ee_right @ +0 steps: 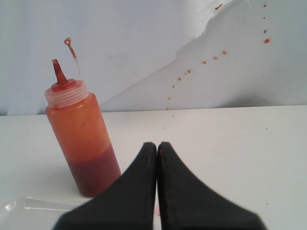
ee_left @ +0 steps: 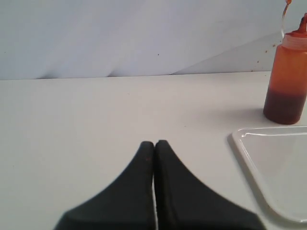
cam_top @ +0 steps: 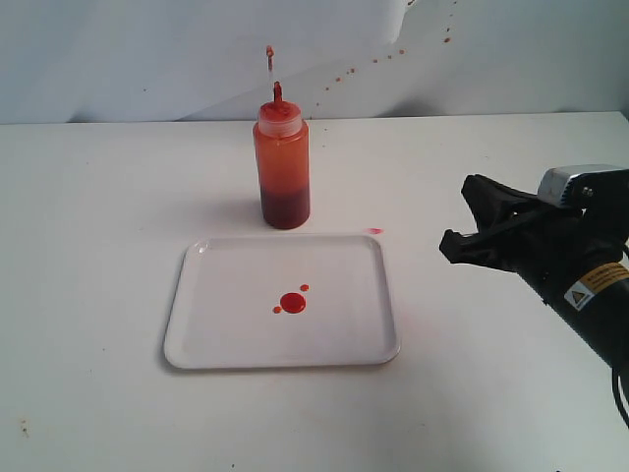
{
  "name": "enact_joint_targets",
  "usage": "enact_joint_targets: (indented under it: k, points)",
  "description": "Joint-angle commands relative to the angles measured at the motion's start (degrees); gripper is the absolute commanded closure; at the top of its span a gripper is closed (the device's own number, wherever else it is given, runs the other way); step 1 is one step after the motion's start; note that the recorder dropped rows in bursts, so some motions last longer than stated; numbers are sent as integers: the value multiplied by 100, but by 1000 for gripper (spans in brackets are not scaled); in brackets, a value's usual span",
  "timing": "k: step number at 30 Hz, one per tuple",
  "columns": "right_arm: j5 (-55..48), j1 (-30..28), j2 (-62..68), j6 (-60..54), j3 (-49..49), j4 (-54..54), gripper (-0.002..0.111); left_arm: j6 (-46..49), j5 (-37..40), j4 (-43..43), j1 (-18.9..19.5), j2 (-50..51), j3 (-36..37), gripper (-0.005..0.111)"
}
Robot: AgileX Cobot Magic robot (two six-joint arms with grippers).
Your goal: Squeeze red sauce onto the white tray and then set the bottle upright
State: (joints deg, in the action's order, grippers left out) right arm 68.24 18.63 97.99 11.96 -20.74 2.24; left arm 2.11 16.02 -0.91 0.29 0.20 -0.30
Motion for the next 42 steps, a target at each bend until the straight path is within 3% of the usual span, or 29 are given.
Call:
enact_joint_targets:
  k: [1, 8, 16, 24, 42]
  points:
    - [83, 21, -46, 12, 25, -9, 108, -64, 21, 91, 4, -20, 30, 107]
    - [83, 21, -46, 12, 25, -9, 108, -53, 453, 43, 4, -20, 30, 107]
    - [83, 21, -46, 12, 25, -9, 108, 11, 442, 43, 4, -20, 30, 107]
    - [83, 21, -46, 12, 25, -9, 108, 11, 453, 91, -308, -20, 30, 107]
    - [83, 21, -46, 12, 25, -9, 108, 11, 453, 91, -308, -20, 30, 107]
